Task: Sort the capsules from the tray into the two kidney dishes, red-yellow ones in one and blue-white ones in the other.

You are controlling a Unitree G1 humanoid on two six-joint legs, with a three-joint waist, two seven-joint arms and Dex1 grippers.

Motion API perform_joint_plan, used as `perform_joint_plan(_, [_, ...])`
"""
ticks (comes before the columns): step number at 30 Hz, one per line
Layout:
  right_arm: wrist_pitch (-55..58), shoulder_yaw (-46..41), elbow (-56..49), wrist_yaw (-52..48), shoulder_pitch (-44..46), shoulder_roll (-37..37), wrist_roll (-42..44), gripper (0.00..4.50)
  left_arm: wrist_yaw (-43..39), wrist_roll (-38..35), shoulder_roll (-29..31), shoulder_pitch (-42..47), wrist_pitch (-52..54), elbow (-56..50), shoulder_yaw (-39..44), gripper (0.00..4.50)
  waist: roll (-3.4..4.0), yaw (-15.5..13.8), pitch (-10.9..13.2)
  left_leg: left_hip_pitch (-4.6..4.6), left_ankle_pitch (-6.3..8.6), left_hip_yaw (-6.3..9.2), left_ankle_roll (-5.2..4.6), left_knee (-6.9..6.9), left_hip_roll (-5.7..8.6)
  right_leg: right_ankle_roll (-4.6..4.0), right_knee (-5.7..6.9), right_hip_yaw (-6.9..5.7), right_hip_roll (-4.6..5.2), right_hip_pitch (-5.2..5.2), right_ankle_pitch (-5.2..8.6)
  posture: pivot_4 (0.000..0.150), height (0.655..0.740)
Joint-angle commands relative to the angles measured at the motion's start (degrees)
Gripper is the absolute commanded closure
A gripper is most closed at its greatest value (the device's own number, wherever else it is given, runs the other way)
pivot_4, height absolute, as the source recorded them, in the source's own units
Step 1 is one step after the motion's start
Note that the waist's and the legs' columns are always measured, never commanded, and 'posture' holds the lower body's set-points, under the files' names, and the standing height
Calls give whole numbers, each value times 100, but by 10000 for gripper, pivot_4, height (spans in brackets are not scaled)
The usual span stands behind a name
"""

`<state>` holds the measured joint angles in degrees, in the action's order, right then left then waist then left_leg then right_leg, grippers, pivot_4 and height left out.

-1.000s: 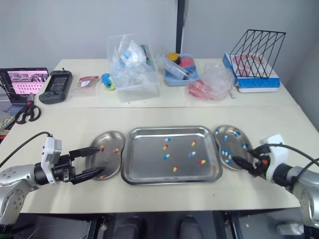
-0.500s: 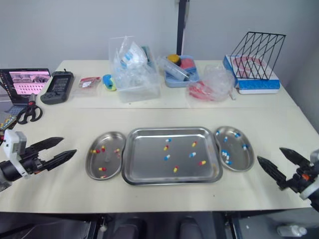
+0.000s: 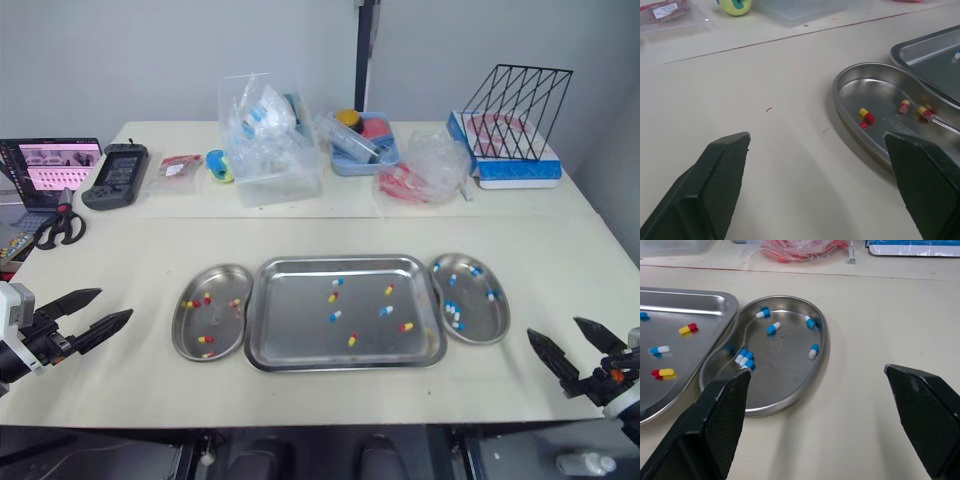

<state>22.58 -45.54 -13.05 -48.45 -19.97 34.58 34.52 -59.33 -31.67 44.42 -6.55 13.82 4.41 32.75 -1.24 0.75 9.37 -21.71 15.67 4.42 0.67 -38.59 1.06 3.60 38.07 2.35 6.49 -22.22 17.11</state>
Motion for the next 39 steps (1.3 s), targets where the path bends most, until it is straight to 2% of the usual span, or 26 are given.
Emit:
perform_joint_plan(1, [-133, -97, -104, 47, -20, 124, 43, 132, -41, -69, 48, 65, -69, -90, 54, 0, 0, -1, 0, 0, 0, 0, 0, 0, 0, 0, 0, 0, 0, 0, 0, 1500, 7275])
perform_joint_plan(20, [25, 69, -284, 75, 160, 371, 221, 132, -48, -126, 8, 370, 145, -349, -356, 0, 0, -5, 0, -1, 0, 0, 0, 0, 1, 0, 0, -1, 0, 0, 0, 1500, 7275])
perform_joint_plan(39, [432, 1050, -917, -912, 503, 1108, 692, 132, -602, -287, 98, 913, 439, -1072, -1306, 0, -1, -2, 0, -4, 0, 1, -1, -4, 1, 0, 0, -2, -1, 0, 0, 1500, 7275])
